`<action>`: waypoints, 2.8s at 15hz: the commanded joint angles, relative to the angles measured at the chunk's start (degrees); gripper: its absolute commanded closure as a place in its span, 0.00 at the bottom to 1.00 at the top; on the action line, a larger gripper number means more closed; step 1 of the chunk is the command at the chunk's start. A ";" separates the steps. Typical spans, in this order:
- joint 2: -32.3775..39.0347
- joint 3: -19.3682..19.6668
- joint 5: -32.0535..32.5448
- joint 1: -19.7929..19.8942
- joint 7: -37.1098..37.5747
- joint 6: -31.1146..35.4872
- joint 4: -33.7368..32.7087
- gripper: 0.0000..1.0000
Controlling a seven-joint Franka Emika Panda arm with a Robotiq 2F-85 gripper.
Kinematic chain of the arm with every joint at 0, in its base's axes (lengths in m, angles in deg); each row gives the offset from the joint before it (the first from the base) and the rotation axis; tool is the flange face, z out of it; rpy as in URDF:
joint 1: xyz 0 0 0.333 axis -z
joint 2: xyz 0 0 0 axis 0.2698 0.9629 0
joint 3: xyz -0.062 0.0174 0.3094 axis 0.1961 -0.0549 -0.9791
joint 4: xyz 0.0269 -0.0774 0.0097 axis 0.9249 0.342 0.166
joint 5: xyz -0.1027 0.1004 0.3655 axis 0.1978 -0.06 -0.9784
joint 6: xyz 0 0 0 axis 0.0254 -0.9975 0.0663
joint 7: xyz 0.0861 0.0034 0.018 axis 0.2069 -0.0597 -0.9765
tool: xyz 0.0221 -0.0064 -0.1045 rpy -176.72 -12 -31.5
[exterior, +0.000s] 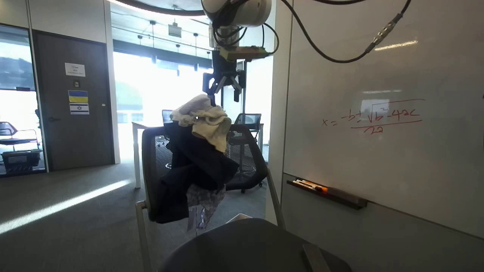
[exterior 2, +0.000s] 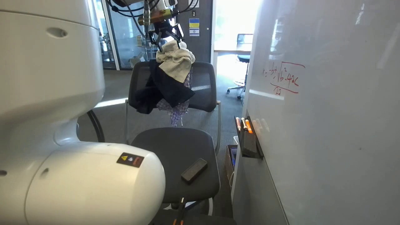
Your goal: Put the clothes on the chair's seat
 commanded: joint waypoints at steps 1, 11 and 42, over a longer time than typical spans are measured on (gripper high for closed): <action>9.46 1.30 1.34 -2.05 -2.34 1.56 -14.11 0.00; 21.18 3.04 12.94 -5.04 -6.96 12.03 -23.95 0.26; 3.10 -1.30 -7.46 2.60 -7.29 -3.65 -12.31 0.98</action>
